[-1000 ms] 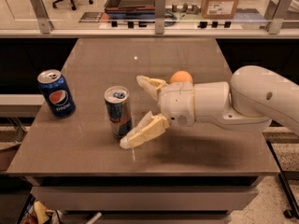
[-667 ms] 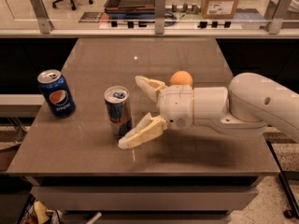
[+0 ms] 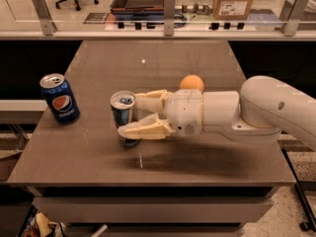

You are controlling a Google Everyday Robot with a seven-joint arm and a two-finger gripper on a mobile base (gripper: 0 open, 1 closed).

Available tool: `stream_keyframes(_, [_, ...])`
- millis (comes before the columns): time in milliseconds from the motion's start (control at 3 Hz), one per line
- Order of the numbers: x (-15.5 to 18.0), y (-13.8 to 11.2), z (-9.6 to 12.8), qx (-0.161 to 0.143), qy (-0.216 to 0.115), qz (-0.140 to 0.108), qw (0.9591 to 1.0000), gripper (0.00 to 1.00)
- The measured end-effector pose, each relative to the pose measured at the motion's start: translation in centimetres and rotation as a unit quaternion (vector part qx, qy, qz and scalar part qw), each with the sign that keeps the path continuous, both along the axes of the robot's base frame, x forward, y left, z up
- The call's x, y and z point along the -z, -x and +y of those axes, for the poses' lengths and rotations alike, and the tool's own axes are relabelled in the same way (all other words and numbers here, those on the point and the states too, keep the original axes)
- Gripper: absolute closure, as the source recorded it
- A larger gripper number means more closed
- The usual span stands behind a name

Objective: Knock redbull can over

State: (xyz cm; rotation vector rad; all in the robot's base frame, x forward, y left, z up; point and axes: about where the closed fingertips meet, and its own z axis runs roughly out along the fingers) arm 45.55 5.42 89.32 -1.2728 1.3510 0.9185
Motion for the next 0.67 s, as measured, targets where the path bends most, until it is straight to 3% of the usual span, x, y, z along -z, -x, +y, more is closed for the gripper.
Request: stream_keyframes(667, [-0.19, 0.22, 0.41, -0.004, 0.001, -0.002, 1.0, 0.88])
